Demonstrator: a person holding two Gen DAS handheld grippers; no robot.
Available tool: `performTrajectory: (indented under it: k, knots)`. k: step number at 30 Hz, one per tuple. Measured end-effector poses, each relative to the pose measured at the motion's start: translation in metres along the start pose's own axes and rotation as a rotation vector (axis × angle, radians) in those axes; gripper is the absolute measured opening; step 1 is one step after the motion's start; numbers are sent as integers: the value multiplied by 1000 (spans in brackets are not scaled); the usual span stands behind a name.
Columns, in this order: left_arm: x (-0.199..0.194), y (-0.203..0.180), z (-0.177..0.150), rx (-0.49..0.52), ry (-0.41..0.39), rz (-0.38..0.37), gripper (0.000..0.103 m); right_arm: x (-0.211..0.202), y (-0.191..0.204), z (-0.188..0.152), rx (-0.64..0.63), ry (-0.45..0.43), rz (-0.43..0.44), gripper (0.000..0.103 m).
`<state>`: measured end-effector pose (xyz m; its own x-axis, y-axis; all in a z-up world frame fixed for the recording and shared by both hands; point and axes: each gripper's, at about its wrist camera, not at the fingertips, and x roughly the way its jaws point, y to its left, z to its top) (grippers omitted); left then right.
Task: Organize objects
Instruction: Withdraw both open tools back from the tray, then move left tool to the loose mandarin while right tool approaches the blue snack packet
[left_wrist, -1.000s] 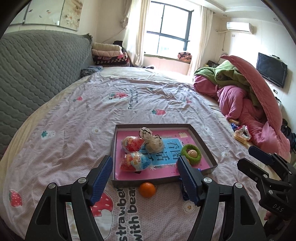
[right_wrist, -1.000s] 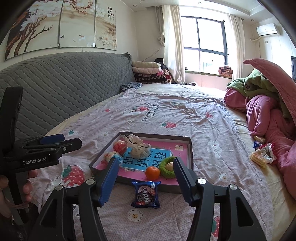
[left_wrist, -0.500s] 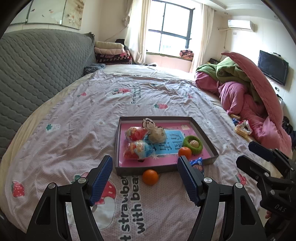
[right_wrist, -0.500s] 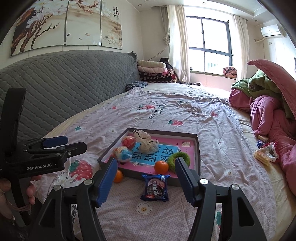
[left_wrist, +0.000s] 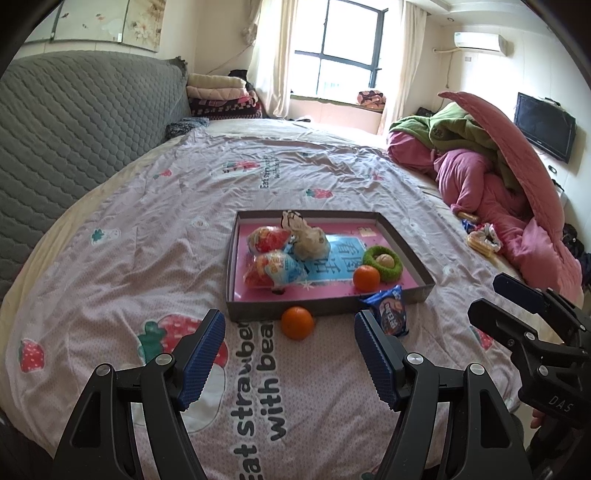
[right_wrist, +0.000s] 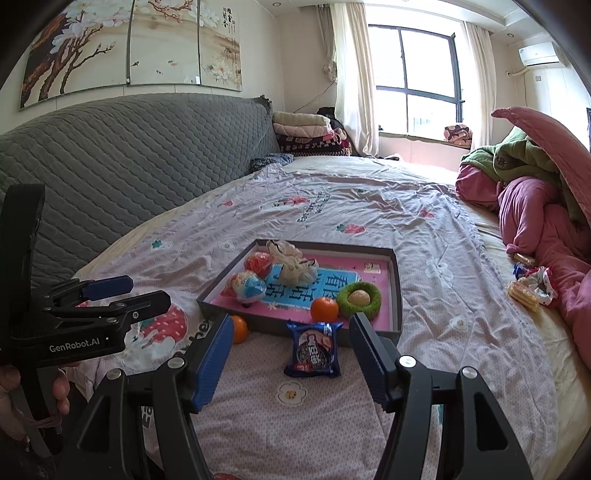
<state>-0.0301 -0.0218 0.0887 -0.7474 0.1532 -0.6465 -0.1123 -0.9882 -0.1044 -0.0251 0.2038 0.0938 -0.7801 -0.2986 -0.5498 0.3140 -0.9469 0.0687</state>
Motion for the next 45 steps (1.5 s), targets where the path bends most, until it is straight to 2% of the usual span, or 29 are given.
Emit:
performTrajectory:
  k: [15, 45]
  knots:
    - [16, -6, -28, 17, 61, 11, 74, 14, -5, -29, 18, 64, -3, 64]
    - [74, -7, -82, 37, 223, 19, 74, 62, -7, -87, 37, 227, -20, 64]
